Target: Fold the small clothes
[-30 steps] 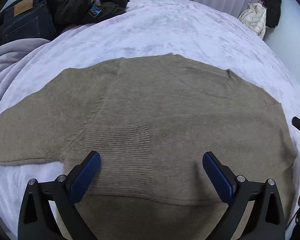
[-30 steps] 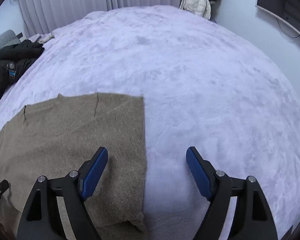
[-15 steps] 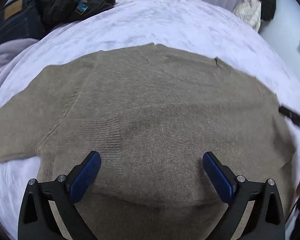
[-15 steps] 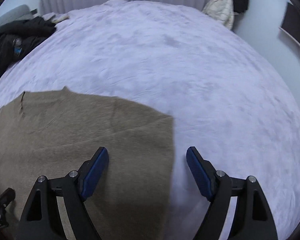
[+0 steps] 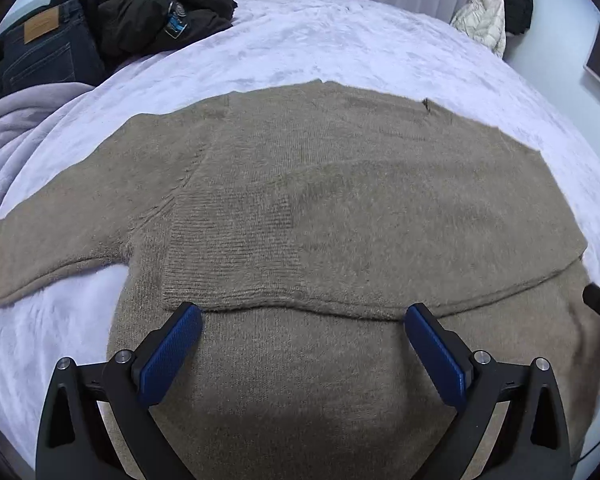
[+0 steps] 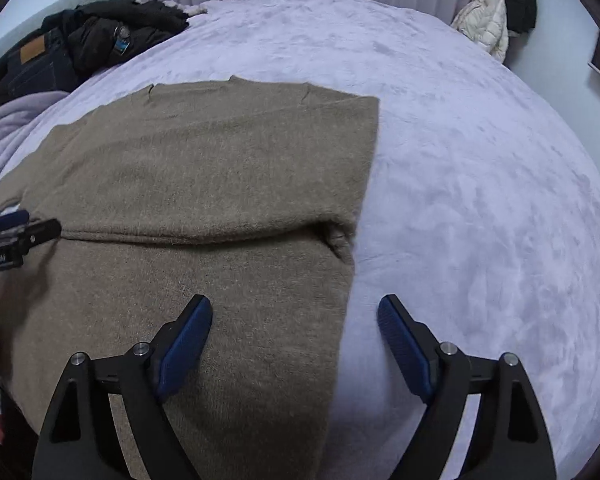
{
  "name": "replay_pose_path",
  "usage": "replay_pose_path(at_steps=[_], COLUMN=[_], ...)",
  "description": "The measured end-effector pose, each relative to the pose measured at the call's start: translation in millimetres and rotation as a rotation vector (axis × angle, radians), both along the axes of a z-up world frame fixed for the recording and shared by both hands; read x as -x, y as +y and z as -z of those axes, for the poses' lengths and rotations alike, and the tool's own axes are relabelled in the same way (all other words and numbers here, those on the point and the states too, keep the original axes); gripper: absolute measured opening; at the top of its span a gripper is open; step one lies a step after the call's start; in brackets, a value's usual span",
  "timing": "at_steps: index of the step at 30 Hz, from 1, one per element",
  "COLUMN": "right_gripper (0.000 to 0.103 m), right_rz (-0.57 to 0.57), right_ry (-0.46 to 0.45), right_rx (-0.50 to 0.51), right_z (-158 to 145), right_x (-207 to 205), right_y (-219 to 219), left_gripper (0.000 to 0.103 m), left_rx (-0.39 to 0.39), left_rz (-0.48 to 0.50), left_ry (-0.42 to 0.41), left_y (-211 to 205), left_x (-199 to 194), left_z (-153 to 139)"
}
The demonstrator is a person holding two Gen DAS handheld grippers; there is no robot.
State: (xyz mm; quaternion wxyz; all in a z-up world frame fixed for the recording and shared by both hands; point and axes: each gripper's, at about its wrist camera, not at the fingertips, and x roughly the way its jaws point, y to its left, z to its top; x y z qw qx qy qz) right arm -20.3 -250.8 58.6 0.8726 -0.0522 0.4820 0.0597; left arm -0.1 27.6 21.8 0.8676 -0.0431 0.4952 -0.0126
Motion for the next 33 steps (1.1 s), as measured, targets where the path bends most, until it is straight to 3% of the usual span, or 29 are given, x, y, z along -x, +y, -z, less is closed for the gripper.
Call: replay_pose_path(at_steps=[4,8,11,14,17,20,23,26,29,33], right_gripper=[0.088,0.088,0.088,0.089,0.089,0.089,0.091,0.093,0.093,0.093], right_rz=[-0.070,-0.163,-0.189,-0.129,-0.033,-0.028,-0.030,-0.022,-0.019,0.010], right_ry=[-0.072,-0.006,0.069,0.054,0.035,0.024,0.010,0.002,0.000,0.019], right_rx=[0.003,0.011,0.042,-0.032,-0.035,-0.006,0.057,0.070,0.077,0.086], right_z=[-20.1,2.9,32.6,38.4,36.3,38.9,40.8,41.3,39.6,35.8], right_x=[-23.8,-60.7,-75.6,-80.8,-82.7,-82.5,-82.4,-82.4,-75.3,-74.2], right_y=[46.8,114.9,138.6,117.6,100.5,105.8,113.6,109.9,101.3,101.9], left_gripper=[0.102,0.101,0.102,0.102,0.102,0.102,0.102,0.102,0.102,0.101], left_rx=[0.001,-0.051,-0.046,-0.057,0.045,0.073,0.179,0.253,0.384,0.437], left_rz=[-0.008,-0.031,-0.078,-0.190,-0.337,-0.511,-0.639,-0.733,-0.768,-0.793], left_ry=[0.015,0.019,-0.001,0.003,0.025,0.020,-0.013,-0.057,-0.091,-0.148], left_y=[-9.2,-4.8,26.4,85.9,166.5,242.6,316.3,378.3,427.0,447.9], left_x=[-14.8,-15.5,1.4,17.0,31.0,42.5,51.5,53.9,49.9,46.3], left_z=[6.4,12.1,3.8,5.4,15.5,17.3,17.3,16.4,23.5,21.5])
